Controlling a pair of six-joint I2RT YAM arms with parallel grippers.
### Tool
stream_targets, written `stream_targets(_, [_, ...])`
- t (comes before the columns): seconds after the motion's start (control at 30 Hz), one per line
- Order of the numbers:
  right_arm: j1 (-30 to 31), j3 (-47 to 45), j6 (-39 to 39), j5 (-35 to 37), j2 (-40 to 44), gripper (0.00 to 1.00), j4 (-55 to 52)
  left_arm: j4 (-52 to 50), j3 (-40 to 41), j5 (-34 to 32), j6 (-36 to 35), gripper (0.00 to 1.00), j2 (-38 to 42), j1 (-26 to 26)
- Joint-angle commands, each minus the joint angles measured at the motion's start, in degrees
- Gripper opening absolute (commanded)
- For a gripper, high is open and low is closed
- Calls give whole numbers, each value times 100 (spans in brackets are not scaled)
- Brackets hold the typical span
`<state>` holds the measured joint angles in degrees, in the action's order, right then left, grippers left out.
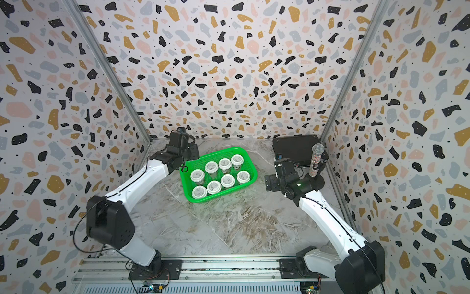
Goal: Put the yogurt in the basket
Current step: Reset both arms
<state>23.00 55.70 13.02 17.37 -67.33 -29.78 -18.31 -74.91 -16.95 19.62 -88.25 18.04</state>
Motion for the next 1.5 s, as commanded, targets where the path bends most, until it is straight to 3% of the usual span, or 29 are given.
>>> stream_targets(0.0, [-374,-445,76,1304,22,99,660,470,1003,-1283,-228,86,724,-29])
stream_targets(0.07, [-656,-707,82,1534,-63,100,1004,805,1641,-1999,-412,98,1200,-31])
stream_targets(0.17, [-1018,-987,60,1677,-292,99,1481,1425,2574,-2767,-715,100,1772,-38])
stream_targets(0.23, [-1221,-1120,-15,1678,-462,99,1776,1789,3128,-2923,-948,99,2065,-38])
stream_targets(0.37, [-1457,-1685,-617,1435,-851,99,3188,2820,4246,-2400,-1612,99,2474,-38])
stream_targets(0.57, [-1955,-2045,-772,158,-1326,99,4183,4307,5313,-1134,-2337,99,2521,-110])
stream_targets(0.73, [-2120,-2595,-971,-469,-1398,99,5535,5344,5701,171,-2472,99,2093,-421])
stream_targets(0.93, [-2142,-3145,-1205,-806,-1696,99,7092,5916,5585,758,-2417,99,1302,-886])
stream_targets(1.13, [-2139,-3584,-1260,-878,-1897,99,8044,6889,5755,782,-2129,99,630,-1154])
stream_targets(1.2, [-2142,-3611,-1232,-829,-1868,99,8054,6222,5561,607,-2004,99,789,-1158])
stream_targets(1.47, [-2135,-3593,-1237,-817,-1867,100,8008,6337,5601,544,-2003,99,767,-1163])
